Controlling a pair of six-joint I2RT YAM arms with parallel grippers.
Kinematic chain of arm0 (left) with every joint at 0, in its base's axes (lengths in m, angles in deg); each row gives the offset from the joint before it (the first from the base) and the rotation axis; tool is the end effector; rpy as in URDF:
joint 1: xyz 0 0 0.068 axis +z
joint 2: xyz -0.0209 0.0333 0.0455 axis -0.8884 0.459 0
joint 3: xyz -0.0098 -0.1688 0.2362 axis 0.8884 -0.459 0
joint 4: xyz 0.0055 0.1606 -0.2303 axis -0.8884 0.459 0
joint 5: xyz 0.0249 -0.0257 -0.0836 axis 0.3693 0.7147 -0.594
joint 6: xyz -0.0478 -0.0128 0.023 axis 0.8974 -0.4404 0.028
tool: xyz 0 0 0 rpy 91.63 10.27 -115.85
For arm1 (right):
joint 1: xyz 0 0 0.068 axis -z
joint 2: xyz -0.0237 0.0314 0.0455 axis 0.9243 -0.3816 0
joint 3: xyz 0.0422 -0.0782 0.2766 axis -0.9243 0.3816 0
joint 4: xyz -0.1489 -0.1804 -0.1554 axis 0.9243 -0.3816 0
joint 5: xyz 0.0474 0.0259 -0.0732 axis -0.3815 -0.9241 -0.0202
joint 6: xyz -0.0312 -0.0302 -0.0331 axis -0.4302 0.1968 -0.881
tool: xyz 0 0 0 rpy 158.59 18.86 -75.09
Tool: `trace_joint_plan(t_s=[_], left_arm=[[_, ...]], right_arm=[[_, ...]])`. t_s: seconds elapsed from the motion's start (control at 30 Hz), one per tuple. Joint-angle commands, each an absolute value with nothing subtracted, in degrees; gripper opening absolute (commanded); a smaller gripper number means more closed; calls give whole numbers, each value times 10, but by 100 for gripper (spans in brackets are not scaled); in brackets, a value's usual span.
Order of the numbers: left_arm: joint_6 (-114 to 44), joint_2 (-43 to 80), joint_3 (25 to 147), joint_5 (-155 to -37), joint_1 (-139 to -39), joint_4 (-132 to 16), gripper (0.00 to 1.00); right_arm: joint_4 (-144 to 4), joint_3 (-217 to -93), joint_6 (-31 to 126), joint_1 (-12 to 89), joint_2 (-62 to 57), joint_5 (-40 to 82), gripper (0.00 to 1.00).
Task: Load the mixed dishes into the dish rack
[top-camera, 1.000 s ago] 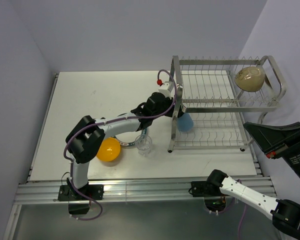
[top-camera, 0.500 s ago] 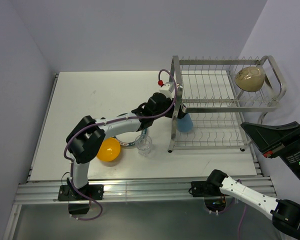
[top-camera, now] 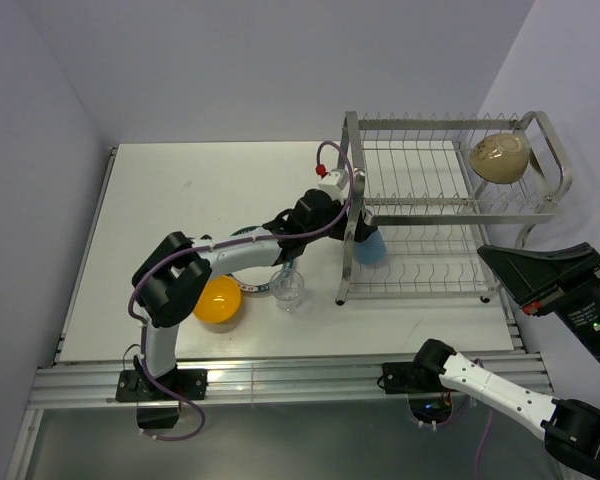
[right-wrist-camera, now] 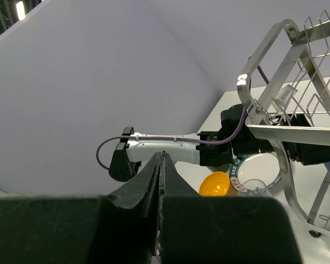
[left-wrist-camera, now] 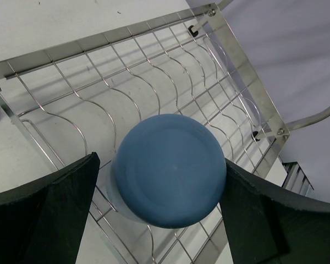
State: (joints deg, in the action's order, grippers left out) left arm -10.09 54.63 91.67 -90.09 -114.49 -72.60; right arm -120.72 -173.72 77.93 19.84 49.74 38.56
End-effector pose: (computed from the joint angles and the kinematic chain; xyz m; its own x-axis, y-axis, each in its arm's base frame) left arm 0.2980 -0.3810 0.2479 -0.6250 -0.1701 -0.7619 0.5409 0.6094 -0.5797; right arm -0.0389 -0.0527 0.5425 -0.2413 0.6204 -0.7463 -0.5837 0.5216 0.6223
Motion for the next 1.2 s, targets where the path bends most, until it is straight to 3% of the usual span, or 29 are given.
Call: trace_joint_plan(t_s=[0.0,1.17], left_arm=[[-109,509,907,-920,-1153,-760,90],[-105,473,865,-969,-1166,-789,91]], right_arm=[[-1186,-1732,767,200,500,378,0],[-1175,-1713,764,200,512,375,0]])
